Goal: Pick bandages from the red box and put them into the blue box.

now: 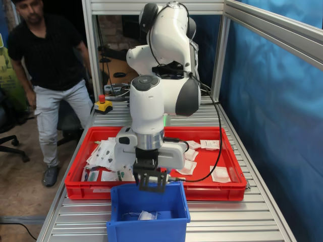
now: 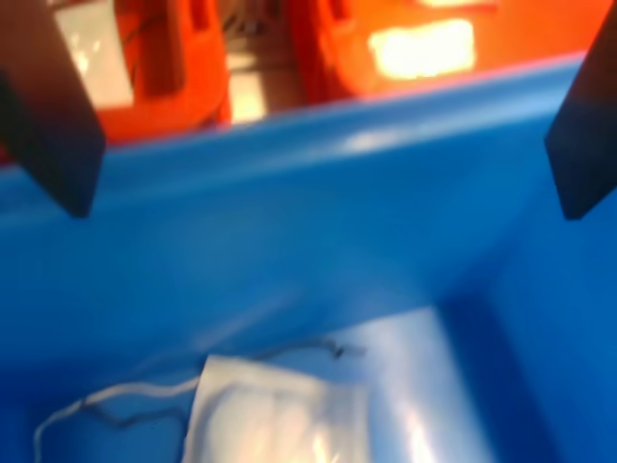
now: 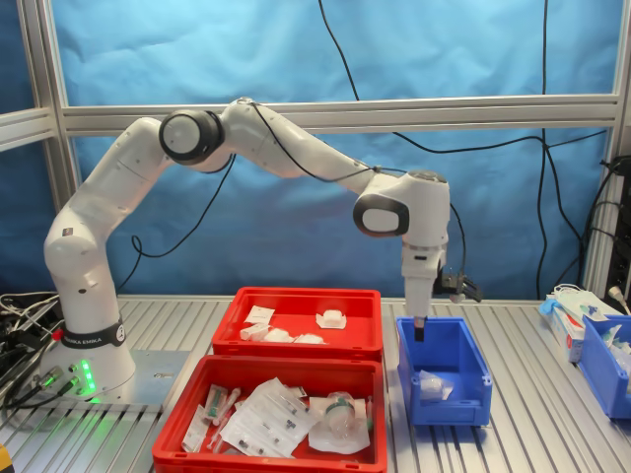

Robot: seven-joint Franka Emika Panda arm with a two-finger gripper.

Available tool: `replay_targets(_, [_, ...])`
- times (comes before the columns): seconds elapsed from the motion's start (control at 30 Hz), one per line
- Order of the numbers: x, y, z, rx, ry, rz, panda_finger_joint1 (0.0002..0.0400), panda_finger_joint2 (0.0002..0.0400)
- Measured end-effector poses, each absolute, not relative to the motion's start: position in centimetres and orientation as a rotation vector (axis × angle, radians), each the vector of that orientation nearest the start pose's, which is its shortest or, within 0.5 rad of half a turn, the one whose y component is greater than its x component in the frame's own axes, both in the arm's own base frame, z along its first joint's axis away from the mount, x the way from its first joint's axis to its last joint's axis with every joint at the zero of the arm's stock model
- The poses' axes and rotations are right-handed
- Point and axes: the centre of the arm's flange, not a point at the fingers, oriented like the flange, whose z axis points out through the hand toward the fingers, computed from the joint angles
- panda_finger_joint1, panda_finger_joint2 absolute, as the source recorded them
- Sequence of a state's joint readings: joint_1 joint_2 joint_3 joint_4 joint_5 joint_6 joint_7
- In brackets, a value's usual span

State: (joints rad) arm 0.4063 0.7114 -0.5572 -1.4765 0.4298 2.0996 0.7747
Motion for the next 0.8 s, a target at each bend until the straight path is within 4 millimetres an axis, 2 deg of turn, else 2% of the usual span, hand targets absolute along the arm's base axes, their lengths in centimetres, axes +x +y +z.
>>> replay_targets(0.03, [71.4,-1.3,30.8,-2.712,1.522,-0.023,0.0395,0.0395])
replay_targets(0.1, [71.3,-1.1,31.2,-2.711,1.518,-0.013,0.0395,0.0395])
replay_targets(0.37, [70.4,0.8,36.1,-2.731,1.446,-0.005,0.04,0.04])
replay_targets(0.47, [69.9,2.2,38.5,-2.747,1.399,-0.026,0.04,0.04])
replay_targets(0.6, [69.0,4.0,40.3,-2.756,1.349,-0.035,0.04,0.04])
replay_targets(0.8, [67.5,5.5,41.1,-2.769,1.295,-0.011,0.04,0.04])
